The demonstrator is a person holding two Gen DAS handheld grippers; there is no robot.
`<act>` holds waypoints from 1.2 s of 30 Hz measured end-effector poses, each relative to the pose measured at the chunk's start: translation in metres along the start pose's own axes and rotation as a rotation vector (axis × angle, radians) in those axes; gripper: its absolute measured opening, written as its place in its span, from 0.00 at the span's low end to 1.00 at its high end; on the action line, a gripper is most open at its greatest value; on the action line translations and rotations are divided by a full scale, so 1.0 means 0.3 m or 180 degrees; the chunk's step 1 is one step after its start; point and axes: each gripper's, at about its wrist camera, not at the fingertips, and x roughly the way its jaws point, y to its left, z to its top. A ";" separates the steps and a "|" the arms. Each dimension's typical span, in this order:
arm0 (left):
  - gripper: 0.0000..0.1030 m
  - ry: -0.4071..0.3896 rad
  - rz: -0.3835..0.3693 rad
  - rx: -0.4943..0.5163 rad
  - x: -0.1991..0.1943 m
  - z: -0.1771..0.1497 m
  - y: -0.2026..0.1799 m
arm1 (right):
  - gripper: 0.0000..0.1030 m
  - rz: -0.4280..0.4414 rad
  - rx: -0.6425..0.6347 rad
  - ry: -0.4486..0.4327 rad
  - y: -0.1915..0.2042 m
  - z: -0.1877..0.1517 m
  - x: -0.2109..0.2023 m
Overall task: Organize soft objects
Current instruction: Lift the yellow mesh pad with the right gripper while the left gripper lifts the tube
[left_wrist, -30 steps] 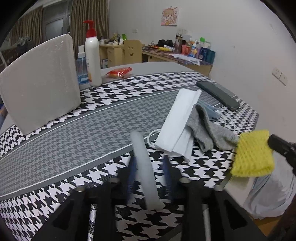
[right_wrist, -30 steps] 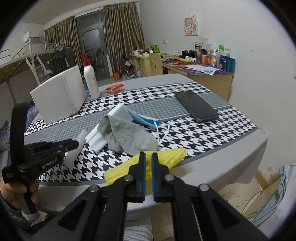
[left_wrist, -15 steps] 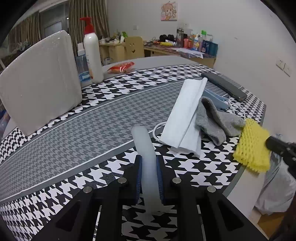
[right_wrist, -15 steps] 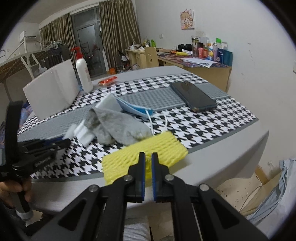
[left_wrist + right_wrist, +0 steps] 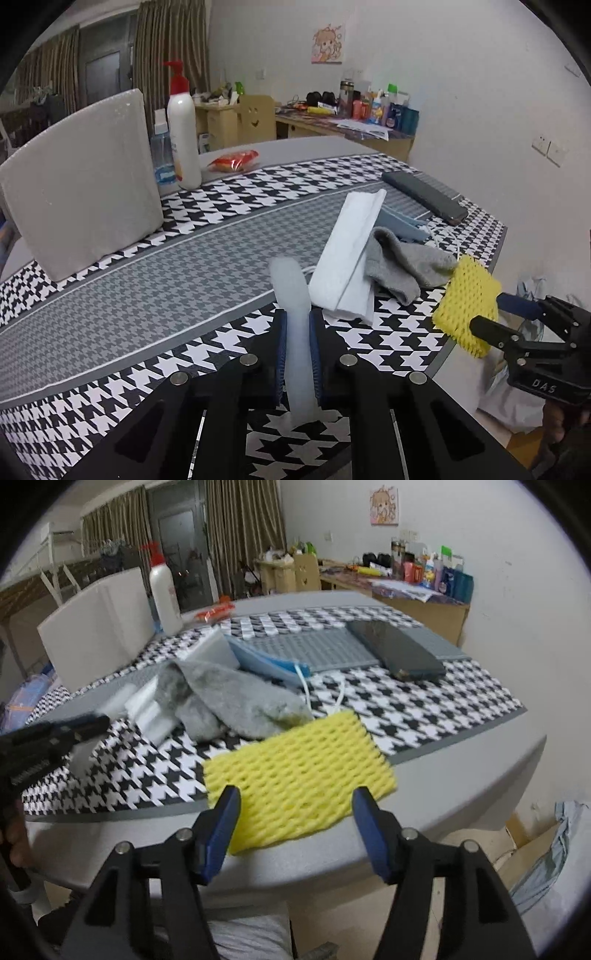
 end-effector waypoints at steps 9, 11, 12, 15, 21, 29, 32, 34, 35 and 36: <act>0.12 -0.0098 0.0033 -0.0068 -0.030 0.012 0.032 | 0.16 0.0150 -0.0037 0.0133 0.006 0.013 -0.002; 0.12 -0.0142 0.0044 -0.0068 -0.047 0.018 0.039 | 0.14 0.0188 -0.0003 0.0110 0.007 0.015 -0.007; 0.12 -0.0161 0.0058 -0.0070 -0.054 0.022 0.044 | 0.14 0.0224 0.0019 0.0097 0.005 0.016 -0.011; 0.12 -0.0215 0.0080 -0.0090 -0.078 0.029 0.059 | 0.14 0.0285 0.0095 -0.0013 -0.006 0.025 -0.052; 0.12 -0.0388 0.0103 -0.0098 -0.148 0.050 0.078 | 0.14 0.0262 0.0079 -0.0310 0.005 0.067 -0.159; 0.12 -0.0564 0.0163 -0.0081 -0.220 0.085 0.102 | 0.14 0.0316 0.0021 -0.0616 0.036 0.146 -0.229; 0.12 -0.0594 0.0210 -0.0089 -0.234 0.095 0.115 | 0.14 0.0360 -0.0003 -0.0660 0.049 0.169 -0.230; 0.12 -0.0619 0.0219 -0.0086 -0.243 0.102 0.121 | 0.14 0.0395 -0.0027 -0.0685 0.059 0.186 -0.228; 0.12 -0.0644 0.0240 -0.0076 -0.249 0.106 0.123 | 0.14 0.0411 -0.0034 -0.0698 0.064 0.193 -0.228; 0.12 -0.0658 0.0249 -0.0074 -0.253 0.109 0.126 | 0.14 0.0427 -0.0041 -0.0713 0.068 0.203 -0.227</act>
